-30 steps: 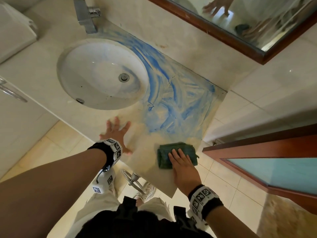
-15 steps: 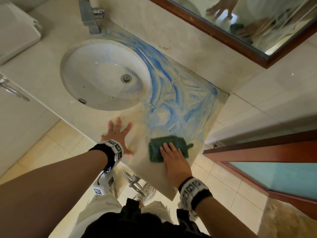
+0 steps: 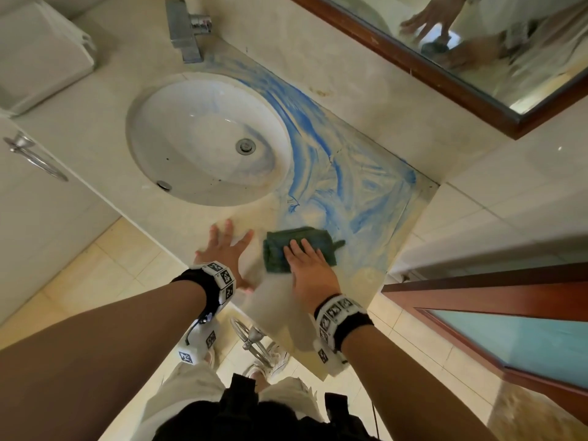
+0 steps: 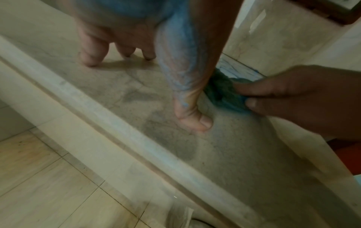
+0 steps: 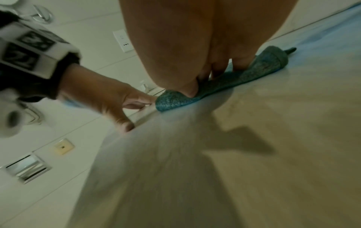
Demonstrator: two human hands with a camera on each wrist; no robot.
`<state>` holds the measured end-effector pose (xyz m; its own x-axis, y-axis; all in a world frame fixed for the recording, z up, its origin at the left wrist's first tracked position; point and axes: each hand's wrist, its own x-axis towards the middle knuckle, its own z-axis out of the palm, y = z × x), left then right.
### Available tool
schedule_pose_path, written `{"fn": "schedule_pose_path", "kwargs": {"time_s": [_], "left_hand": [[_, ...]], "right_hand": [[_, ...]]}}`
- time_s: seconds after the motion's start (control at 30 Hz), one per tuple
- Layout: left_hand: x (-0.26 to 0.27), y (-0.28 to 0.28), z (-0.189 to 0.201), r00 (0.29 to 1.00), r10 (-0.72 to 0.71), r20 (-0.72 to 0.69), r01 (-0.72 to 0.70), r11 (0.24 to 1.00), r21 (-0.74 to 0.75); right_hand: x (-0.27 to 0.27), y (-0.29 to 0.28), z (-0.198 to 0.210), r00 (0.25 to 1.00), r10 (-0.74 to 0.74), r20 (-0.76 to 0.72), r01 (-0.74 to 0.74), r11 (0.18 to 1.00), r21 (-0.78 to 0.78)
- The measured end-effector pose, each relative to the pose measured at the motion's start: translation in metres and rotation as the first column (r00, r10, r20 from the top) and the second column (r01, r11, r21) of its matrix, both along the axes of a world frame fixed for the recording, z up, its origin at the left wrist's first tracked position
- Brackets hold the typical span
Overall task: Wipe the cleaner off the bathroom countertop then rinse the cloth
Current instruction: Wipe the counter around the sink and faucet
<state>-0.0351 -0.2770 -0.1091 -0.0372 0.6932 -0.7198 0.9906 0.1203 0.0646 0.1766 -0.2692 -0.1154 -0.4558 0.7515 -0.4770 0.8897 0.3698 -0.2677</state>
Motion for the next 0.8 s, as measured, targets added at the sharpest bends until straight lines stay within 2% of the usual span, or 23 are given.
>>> {"fn": "schedule_pose_path", "kwargs": {"time_s": [0.1,0.2,0.3,0.47,0.57,0.7,0.8], "left_hand": [[-0.001,0.0,0.0,1.0,-0.002,0.007,0.002,1.0,0.002],[-0.001,0.001,-0.001,1.0,-0.003,0.004,0.003,1.0,-0.002],[-0.001,0.001,0.0,1.0,-0.004,0.001,0.004,1.0,-0.019],[-0.001,0.002,0.0,1.0,-0.014,-0.008,0.014,1.0,-0.004],[-0.013,0.01,0.003,1.0,-0.007,-0.002,0.007,1.0,0.02],[-0.036,0.026,0.01,1.0,-0.004,-0.01,0.005,0.998,0.069],[-0.042,0.035,0.005,0.998,-0.056,-0.002,0.056,0.998,-0.005]], "right_hand": [[0.027,-0.04,-0.004,1.0,0.015,0.003,-0.015,0.999,-0.047],[0.039,-0.065,-0.005,0.999,0.017,0.031,-0.018,1.0,0.017],[0.027,-0.045,0.0,0.998,0.057,0.037,-0.053,0.994,-0.094],[-0.017,0.01,-0.003,1.0,0.007,0.002,-0.007,1.0,-0.031],[-0.029,0.02,-0.006,0.999,-0.035,0.006,0.035,0.999,-0.006],[-0.016,-0.03,-0.002,0.99,-0.138,0.021,0.139,0.99,-0.021],[-0.009,-0.07,0.004,0.983,-0.17,0.07,0.176,0.982,-0.074]]}}
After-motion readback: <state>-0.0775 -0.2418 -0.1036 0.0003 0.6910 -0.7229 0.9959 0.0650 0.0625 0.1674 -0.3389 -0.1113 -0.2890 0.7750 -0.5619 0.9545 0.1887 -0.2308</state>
